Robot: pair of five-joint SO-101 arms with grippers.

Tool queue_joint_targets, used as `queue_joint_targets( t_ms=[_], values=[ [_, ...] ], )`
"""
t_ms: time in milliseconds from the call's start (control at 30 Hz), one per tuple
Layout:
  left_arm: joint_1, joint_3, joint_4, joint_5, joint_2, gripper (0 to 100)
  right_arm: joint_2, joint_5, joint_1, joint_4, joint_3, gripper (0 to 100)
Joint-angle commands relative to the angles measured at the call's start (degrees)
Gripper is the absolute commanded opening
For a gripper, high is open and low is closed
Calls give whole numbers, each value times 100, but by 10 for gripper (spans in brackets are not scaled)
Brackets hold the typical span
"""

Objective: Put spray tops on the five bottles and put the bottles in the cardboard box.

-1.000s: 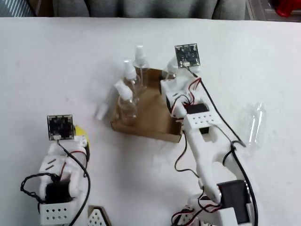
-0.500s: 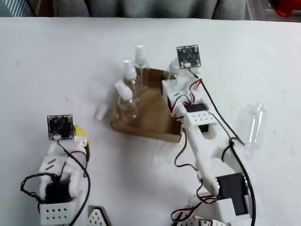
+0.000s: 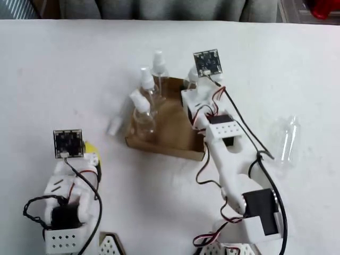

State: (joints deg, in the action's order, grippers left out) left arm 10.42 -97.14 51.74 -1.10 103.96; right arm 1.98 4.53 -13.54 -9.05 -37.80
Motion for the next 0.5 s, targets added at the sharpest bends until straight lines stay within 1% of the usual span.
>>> queue_joint_targets(
  t_ms=[0, 267, 467],
  values=[
    [-40, 18, -114, 44, 75, 24, -57, 105, 110, 13, 123, 18],
    [-40, 18, -123, 44, 75, 24, -75, 114, -31, 22, 176, 18],
    [-40, 18, -123, 44, 75, 24, -75, 114, -4, 22, 211, 18]
  ],
)
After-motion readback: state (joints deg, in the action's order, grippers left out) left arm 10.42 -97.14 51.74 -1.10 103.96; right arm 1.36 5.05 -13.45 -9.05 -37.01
